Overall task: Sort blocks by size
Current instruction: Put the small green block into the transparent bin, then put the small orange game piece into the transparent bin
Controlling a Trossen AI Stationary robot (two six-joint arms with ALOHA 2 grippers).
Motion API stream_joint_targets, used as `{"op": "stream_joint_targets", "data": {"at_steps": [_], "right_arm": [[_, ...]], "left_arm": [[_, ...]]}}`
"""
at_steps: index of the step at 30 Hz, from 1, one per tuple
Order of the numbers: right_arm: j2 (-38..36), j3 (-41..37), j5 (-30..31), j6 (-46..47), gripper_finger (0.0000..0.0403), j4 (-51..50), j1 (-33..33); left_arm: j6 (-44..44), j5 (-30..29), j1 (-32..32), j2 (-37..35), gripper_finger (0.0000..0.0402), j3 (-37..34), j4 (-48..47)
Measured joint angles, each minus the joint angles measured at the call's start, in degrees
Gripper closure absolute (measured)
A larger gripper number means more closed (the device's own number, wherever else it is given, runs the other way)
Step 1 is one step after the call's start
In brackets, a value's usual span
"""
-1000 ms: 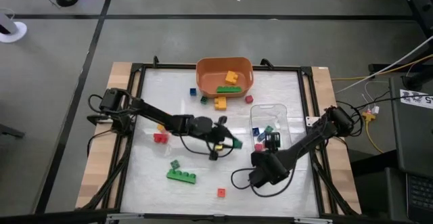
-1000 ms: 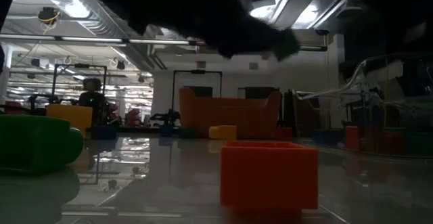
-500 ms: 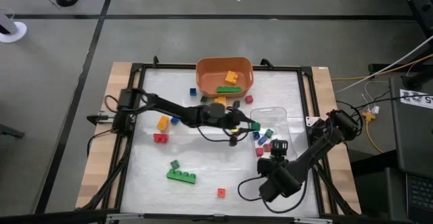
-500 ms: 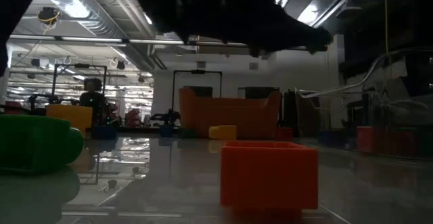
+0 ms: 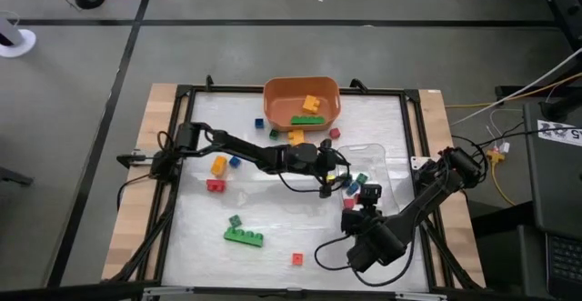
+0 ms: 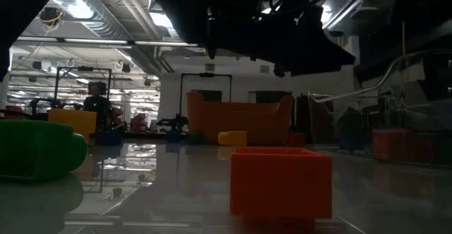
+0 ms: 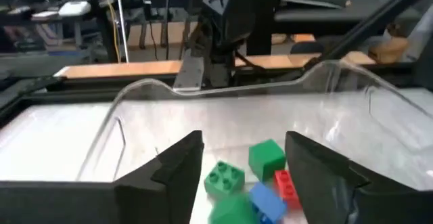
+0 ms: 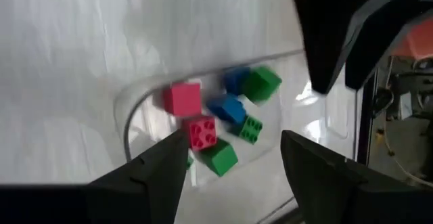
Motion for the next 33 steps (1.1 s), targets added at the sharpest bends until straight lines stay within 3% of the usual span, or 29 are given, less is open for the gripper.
{"op": "stream_joint_targets", "data": {"at_steps": [5, 13, 18, 26, 33], "right_arm": [[-0.03, 2.82, 1.00, 0.24, 0.0166, 7.27, 0.00], [-0.03, -2.01, -4.43, -8.84, 0.0166, 41.35, 0.00], [0.55, -6.72, -7.07, -10.73, 0.0166, 60.17, -0.02], [7.66, -9.49, -7.67, -10.73, 0.0166, 75.22, -0.04], [12.96, -9.47, -5.17, -10.78, 0.0166, 79.98, -0.27]], "left_arm": [[0.55, 0.01, 0.00, -4.31, 0.0189, 0.21, -6.60], [-0.35, 0.02, -0.90, -18.79, 0.0202, 0.27, -42.62], [-0.01, 0.28, -3.75, -25.48, 0.0205, -0.28, -59.73], [-5.87, -0.73, -9.87, -35.23, 0.0205, -8.87, -62.44], [-9.15, -2.96, -12.87, -37.95, 0.0206, -15.69, -60.70]]}}
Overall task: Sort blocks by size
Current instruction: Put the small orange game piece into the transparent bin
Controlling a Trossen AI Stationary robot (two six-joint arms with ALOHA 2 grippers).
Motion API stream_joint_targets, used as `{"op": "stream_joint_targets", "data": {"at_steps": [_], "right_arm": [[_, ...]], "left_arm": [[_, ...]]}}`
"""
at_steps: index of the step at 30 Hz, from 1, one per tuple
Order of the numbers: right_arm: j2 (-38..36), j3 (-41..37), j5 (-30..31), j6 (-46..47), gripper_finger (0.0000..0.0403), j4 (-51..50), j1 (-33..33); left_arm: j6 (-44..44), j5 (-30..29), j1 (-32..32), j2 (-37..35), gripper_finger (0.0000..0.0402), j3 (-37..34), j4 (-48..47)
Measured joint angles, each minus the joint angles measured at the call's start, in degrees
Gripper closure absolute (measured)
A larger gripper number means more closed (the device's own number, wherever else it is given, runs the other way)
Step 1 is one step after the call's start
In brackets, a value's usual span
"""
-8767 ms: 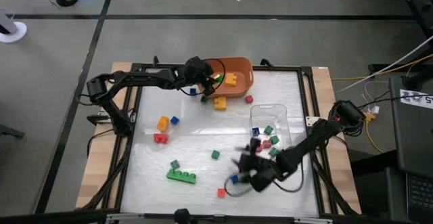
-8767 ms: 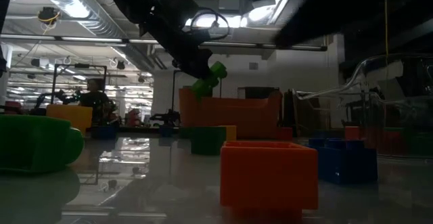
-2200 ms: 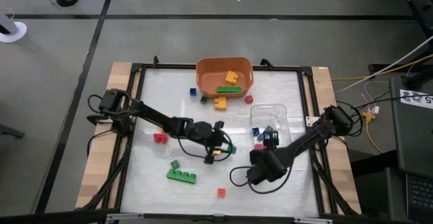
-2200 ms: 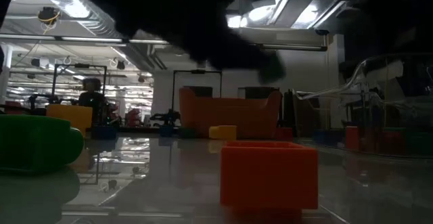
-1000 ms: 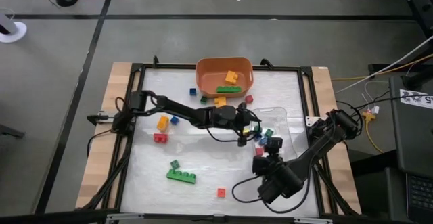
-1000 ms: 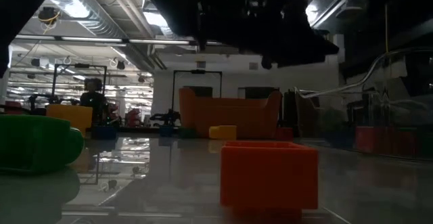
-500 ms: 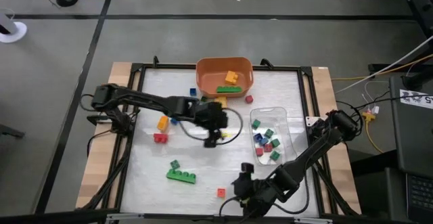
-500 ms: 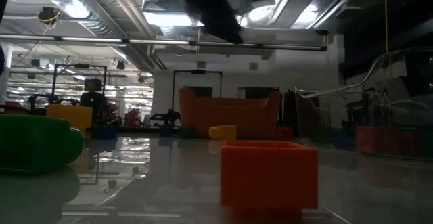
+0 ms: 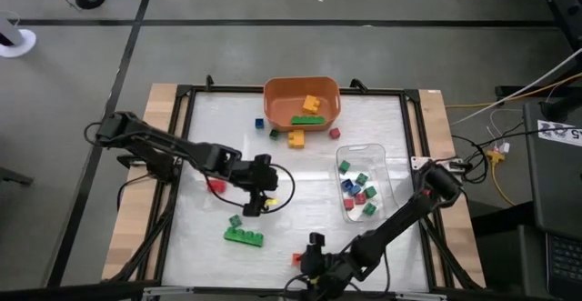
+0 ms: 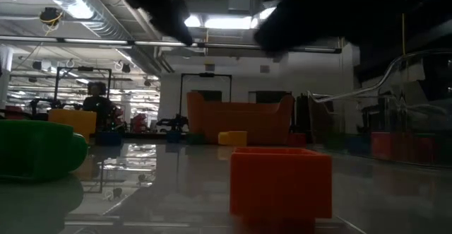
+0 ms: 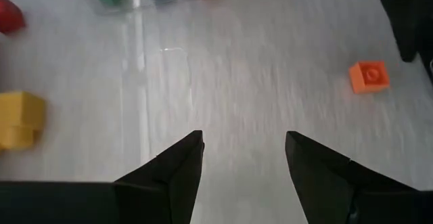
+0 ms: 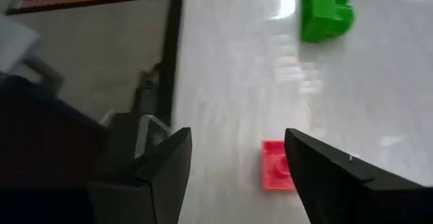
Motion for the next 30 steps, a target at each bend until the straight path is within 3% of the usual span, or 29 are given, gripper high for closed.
{"op": "stream_joint_targets", "data": {"at_steps": [11, 30], "right_arm": [[2.81, 0.00, 1.92, -0.19, 0.0166, -1.58, -2.14], [6.11, 0.04, 0.22, 0.23, 0.0167, -1.60, -2.13]], "left_arm": [[-1.61, -0.12, -1.42, -0.09, 0.0206, -6.18, 5.89], [-3.19, -0.12, -3.67, -0.07, 0.0206, -8.12, 7.80]]}}
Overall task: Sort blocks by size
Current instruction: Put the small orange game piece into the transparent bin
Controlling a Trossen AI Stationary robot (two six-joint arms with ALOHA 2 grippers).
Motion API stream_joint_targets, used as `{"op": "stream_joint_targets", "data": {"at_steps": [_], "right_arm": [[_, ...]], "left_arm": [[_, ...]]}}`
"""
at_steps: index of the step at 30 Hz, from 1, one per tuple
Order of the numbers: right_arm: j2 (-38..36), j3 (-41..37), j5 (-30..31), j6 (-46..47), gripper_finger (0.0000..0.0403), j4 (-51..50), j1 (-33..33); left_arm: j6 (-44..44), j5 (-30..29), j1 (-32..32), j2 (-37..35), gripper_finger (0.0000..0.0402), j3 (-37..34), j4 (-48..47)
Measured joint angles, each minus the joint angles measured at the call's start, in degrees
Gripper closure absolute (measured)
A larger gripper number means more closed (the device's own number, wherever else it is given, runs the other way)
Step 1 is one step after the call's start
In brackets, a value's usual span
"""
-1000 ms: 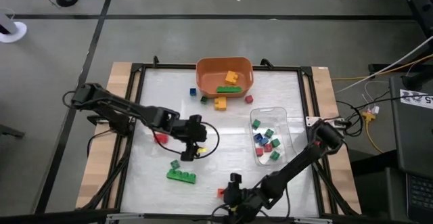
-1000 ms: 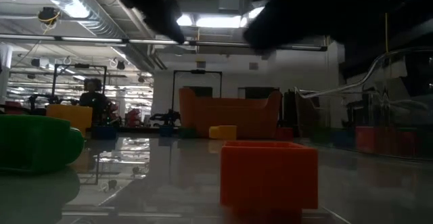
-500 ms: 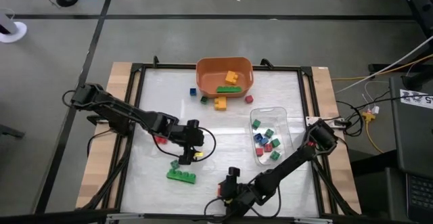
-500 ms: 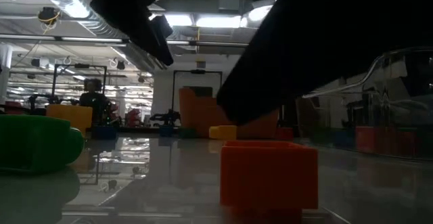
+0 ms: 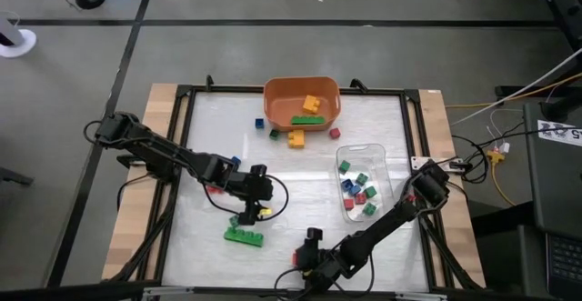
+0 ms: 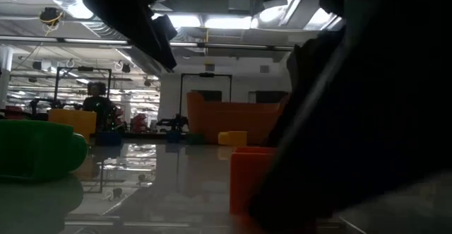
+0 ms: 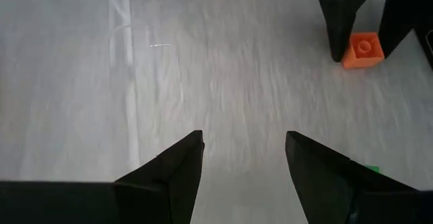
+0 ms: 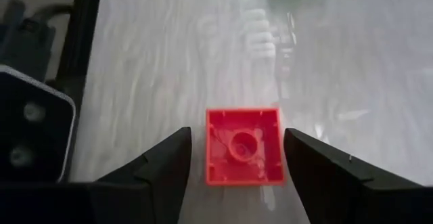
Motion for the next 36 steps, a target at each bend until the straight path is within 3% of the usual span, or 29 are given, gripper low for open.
{"op": "stream_joint_targets", "data": {"at_steps": [4, 9, 15, 28, 36], "right_arm": [[0.00, 0.00, 1.63, -0.03, 0.0195, -0.05, 0.10], [-0.04, 0.00, 1.27, -0.20, 0.0269, -0.36, 0.11], [-3.00, 0.95, 0.71, -2.79, 0.0269, -5.90, 0.09], [-14.06, 14.94, 8.62, -3.79, 0.0265, -48.22, -1.54], [-15.23, 22.74, 11.04, 6.40, 0.0263, -78.73, -3.22]], "left_arm": [[0.01, 0.02, 0.00, 0.00, 0.0206, 0.00, 0.17], [-0.01, 0.02, -0.04, -0.26, 0.0206, 0.00, -0.10], [-2.82, 0.11, -1.60, -1.92, 0.0206, 0.03, -3.19], [-10.70, 0.33, -7.80, -3.19, 0.0206, 0.04, -13.92], [-10.55, 0.33, -9.87, -3.19, 0.0206, 0.04, -14.27]]}}
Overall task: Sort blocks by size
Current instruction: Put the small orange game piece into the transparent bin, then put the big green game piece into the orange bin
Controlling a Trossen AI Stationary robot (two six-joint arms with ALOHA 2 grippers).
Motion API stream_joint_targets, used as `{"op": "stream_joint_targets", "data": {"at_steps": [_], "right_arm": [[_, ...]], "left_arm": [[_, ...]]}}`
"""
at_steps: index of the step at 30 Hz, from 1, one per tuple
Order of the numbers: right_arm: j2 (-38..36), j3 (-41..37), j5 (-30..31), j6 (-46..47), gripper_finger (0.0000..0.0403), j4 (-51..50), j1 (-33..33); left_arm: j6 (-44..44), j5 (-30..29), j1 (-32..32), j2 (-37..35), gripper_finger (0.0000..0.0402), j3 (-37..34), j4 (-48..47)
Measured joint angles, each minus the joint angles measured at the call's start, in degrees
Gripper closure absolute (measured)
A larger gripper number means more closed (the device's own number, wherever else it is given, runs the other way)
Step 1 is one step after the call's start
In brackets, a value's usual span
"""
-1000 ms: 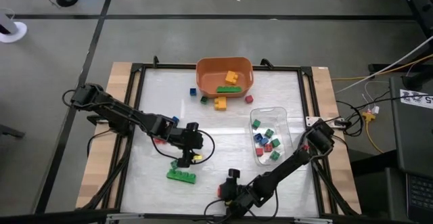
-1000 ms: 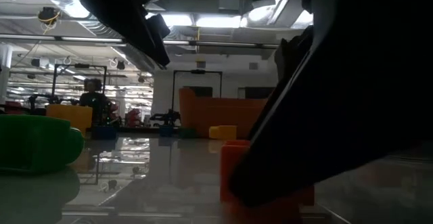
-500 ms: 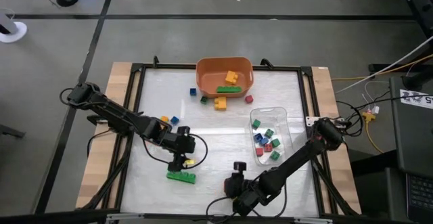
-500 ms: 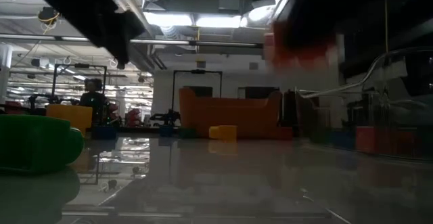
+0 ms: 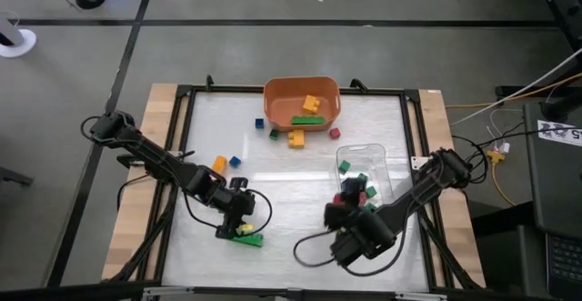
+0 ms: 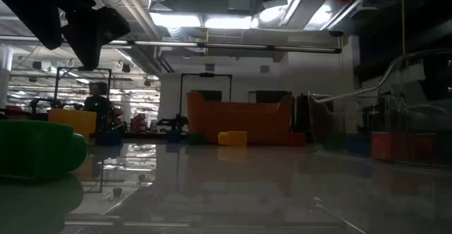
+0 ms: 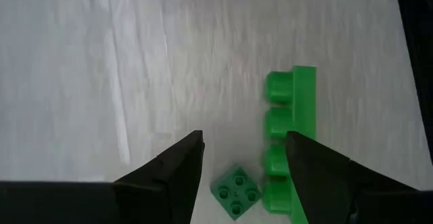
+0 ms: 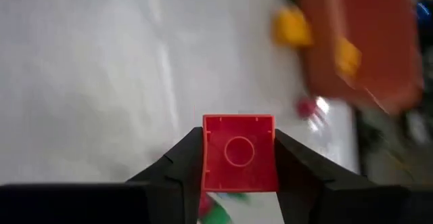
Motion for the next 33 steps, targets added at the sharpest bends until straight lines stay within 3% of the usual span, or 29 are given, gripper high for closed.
{"op": "stream_joint_targets", "data": {"at_steps": [11, 17, 24, 33], "right_arm": [[-1.76, -10.90, -8.28, -2.26, 0.0261, 0.41, -4.31], [-1.77, -17.90, -14.57, -4.71, 0.0255, 0.25, -6.75], [-1.70, -21.83, -19.80, -5.06, 0.0211, 0.32, -9.10], [-1.70, -22.02, -20.29, -5.08, 0.0144, 0.34, -9.57]], "left_arm": [[-0.30, 0.02, -0.25, 0.37, 0.0206, 0.04, 0.37], [-4.53, 0.02, -0.38, 0.50, 0.0206, 0.04, -0.32], [-0.61, 0.11, -1.56, 1.01, 0.0206, 0.04, 0.46], [0.71, 0.60, -4.48, 5.04, 0.0206, 0.04, 1.45]]}}
